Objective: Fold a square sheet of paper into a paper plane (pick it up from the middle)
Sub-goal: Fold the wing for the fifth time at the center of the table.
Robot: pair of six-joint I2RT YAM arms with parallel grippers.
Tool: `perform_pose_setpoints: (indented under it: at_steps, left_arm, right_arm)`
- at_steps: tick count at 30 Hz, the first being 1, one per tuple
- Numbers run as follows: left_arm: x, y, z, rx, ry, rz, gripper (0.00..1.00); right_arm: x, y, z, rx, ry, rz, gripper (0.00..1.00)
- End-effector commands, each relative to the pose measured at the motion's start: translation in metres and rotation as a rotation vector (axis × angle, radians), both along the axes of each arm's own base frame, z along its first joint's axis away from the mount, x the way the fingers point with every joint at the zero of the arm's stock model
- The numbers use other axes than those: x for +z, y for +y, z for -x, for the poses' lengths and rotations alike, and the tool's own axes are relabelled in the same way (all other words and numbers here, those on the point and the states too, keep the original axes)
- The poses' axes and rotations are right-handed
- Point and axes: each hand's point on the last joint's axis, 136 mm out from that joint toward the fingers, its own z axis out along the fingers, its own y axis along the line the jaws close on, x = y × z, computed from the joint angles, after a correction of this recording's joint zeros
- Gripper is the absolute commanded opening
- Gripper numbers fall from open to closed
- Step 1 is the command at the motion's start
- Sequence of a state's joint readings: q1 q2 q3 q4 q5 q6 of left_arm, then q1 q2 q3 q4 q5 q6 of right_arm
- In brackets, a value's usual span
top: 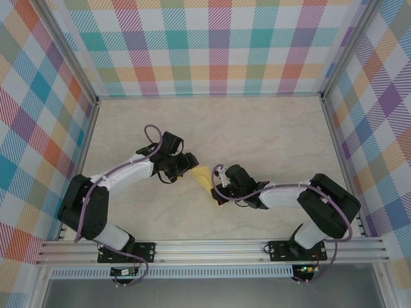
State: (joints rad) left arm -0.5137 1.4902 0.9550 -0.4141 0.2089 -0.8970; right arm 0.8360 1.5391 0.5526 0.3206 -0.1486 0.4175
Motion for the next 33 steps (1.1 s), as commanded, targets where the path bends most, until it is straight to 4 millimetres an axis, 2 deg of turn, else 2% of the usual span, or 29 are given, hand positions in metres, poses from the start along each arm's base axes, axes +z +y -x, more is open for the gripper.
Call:
perform_pose_setpoints:
  at_steps: [1, 5, 10, 14, 33]
  left_arm:
    - [0.000, 0.013, 0.003, 0.034, -0.032, -0.015, 0.70]
    - [0.004, 0.004, 0.005, 0.004, -0.069, 0.054, 0.66]
    - [-0.005, 0.006, 0.014, 0.001, -0.047, 0.065, 0.63]
    - [-0.002, 0.004, 0.011, 0.022, -0.088, 0.109, 0.62]
    - [-0.006, 0.035, 0.022, 0.200, -0.113, 0.085, 0.63]
  right_arm:
    - [0.009, 0.008, 0.004, -0.007, 0.105, -0.108, 0.01]
    - [0.006, 0.011, 0.003, -0.012, 0.177, -0.146, 0.01]
    - [0.000, 0.008, 0.000, -0.046, 0.201, -0.134, 0.01]
    - [-0.005, 0.004, -0.002, -0.068, 0.209, -0.109, 0.01]
    - [-0.023, -0.014, 0.001, -0.087, 0.210, 0.011, 0.02]
